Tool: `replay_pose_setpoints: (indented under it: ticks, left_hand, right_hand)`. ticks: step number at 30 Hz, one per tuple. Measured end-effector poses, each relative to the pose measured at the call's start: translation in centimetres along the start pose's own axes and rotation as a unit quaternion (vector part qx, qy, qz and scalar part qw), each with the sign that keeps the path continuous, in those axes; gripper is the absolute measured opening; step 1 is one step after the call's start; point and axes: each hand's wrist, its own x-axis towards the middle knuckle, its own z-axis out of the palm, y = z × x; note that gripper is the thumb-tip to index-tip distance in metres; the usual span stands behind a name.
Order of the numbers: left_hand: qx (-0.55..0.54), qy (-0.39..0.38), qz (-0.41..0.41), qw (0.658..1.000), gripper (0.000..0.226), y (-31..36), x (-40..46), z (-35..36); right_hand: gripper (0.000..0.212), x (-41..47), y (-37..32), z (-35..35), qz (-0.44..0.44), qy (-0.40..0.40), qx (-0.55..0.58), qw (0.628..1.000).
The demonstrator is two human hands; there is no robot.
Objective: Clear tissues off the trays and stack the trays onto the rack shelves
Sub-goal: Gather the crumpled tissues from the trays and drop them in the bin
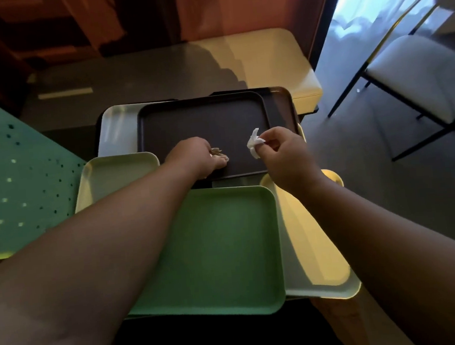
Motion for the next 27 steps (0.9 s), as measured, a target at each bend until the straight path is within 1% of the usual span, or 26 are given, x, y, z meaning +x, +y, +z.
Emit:
replay_pose_setpoints:
  ticks: [2, 3, 4, 5, 6, 8, 9, 11, 14, 16, 17, 18, 19, 20, 22, 23, 24, 25, 26, 27]
  left_hand:
    - [0.03, 0.018, 0.001, 0.999, 0.044, 0.6, 0.0, 0.0]
    - [0.016, 0.027, 0.001, 1.0, 0.04, 1.0, -0.3, -0.1]
    - [-0.04, 0.031, 0.001, 0.999, 0.037, 1.5, -0.7, 0.0]
    - [-0.125, 0.03, 0.006, 0.992, 0.033, 2.2, -1.4, 0.1]
    - [-0.217, 0.024, 0.017, 0.976, 0.03, 3.2, -2.5, 0.1]
    - [-0.346, 0.001, 0.051, 0.937, 0.025, 5.4, -5.4, 0.0]
    - [-0.399, -0.011, 0.067, 0.914, 0.02, 6.4, -6.9, 0.0]
    - [-0.51, -0.037, 0.076, 0.856, 0.012, 8.0, -9.7, 0.2]
    - [-0.627, -0.085, 0.069, 0.771, 0.027, 10.0, -12.5, 0.8]
    - [-0.715, -0.117, 0.039, 0.689, 0.038, 11.5, -13.7, 1.1]
    - [-0.745, -0.127, 0.027, 0.654, 0.044, 12.3, -14.3, 1.2]
    - [-0.754, -0.127, 0.021, 0.644, 0.047, 13.1, -14.7, 1.3]
    - [-0.752, -0.123, 0.017, 0.647, 0.045, 13.8, -14.9, 1.4]
    - [-0.742, -0.114, 0.017, 0.661, 0.04, 14.4, -15.2, 1.5]
    - [-0.721, -0.121, 0.007, 0.683, 0.035, 15.5, -15.3, 2.1]
    - [-0.697, -0.129, 0.004, 0.705, 0.032, 16.1, -15.3, 2.4]
    - [-0.658, -0.134, 0.007, 0.741, 0.029, 16.9, -15.2, 2.9]
    - [-0.625, -0.138, 0.014, 0.768, 0.027, 17.6, -15.2, 3.5]
    - [-0.615, -0.132, 0.022, 0.777, 0.026, 18.5, -15.7, 4.2]
    - [-0.626, -0.129, 0.022, 0.769, 0.026, 19.3, -16.3, 5.0]
  right_hand:
    - [0.014, -0.6, 0.2, -0.8, -0.006, -0.008, 0.016, 1.0]
    - [0.011, -1.0, 0.3, -1.1, -0.013, -0.015, 0.022, 1.0]
    - [0.009, -1.3, 0.3, -1.5, -0.023, -0.022, 0.03, 0.999]
    - [0.008, -1.7, 0.3, -1.8, -0.035, -0.028, 0.036, 0.998]
    - [0.007, -2.0, 0.2, -2.3, -0.046, -0.032, 0.045, 0.997]
    - [0.004, -2.7, -0.3, -3.3, -0.059, -0.035, 0.068, 0.995]
    - [0.007, -3.1, -0.5, -3.9, -0.06, -0.035, 0.085, 0.994]
    - [0.017, -3.9, -1.2, -5.2, -0.056, -0.033, 0.126, 0.99]
    - [0.019, -5.4, -1.8, -7.0, -0.057, -0.019, 0.168, 0.984]
    - [0.018, -6.6, -1.7, -7.9, -0.055, 0.016, 0.166, 0.984]
    - [0.016, -7.4, -1.6, -8.3, -0.055, 0.032, 0.169, 0.984]
    - [0.015, -8.2, -1.5, -8.7, -0.06, 0.044, 0.18, 0.981]
    - [0.014, -9.2, -1.6, -9.1, -0.071, 0.055, 0.188, 0.978]
    - [0.014, -10.1, -1.6, -9.3, -0.085, 0.066, 0.191, 0.976]
    - [0.016, -12.0, -1.3, -9.7, -0.099, 0.098, 0.179, 0.974]
    - [0.017, -13.0, -1.1, -10.0, -0.101, 0.118, 0.172, 0.973]
    - [0.02, -13.9, -0.7, -10.2, -0.101, 0.137, 0.166, 0.971]
    - [0.026, -14.9, -0.2, -10.6, -0.095, 0.152, 0.16, 0.971]
    - [0.033, -15.6, 0.6, -11.0, -0.081, 0.164, 0.16, 0.97]
    - [0.036, -16.3, 1.3, -11.5, -0.06, 0.175, 0.164, 0.969]
